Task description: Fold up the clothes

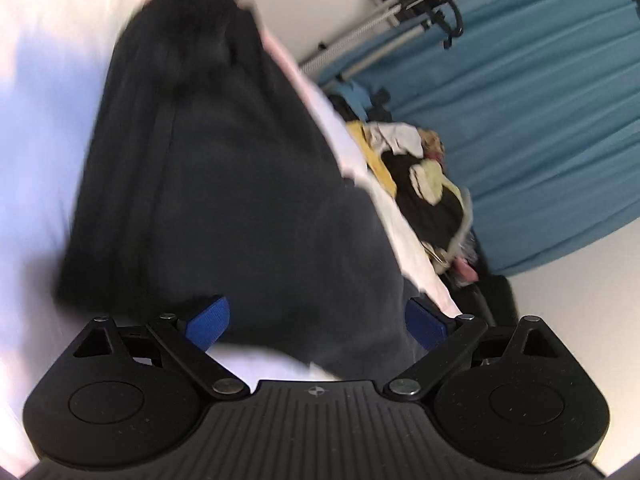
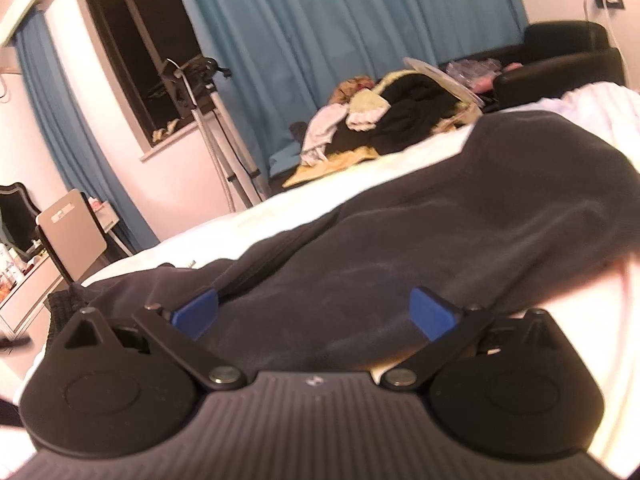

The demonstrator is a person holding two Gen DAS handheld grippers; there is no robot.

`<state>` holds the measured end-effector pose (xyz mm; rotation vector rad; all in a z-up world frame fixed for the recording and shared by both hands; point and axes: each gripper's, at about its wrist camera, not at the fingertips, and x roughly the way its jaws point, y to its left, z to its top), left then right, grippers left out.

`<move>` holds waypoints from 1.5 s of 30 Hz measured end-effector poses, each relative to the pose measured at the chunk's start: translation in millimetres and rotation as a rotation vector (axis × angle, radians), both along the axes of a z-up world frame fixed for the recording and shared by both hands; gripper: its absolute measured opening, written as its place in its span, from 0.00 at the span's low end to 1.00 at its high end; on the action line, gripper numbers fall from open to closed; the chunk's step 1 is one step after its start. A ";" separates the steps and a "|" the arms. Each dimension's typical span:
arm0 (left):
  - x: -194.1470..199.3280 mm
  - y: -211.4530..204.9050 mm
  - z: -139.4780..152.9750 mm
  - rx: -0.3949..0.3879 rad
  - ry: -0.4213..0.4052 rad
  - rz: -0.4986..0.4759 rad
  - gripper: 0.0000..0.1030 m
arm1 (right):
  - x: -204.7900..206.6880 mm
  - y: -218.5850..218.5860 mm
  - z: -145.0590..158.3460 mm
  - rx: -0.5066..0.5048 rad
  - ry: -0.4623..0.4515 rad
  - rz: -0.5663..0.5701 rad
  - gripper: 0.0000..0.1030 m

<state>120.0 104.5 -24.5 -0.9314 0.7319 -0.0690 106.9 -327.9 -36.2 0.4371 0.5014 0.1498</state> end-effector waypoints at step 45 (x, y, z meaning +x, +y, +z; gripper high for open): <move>-61.7 94.4 -79.7 -0.218 0.005 0.477 0.09 | 232.6 -49.4 -39.2 0.068 0.280 -0.378 0.67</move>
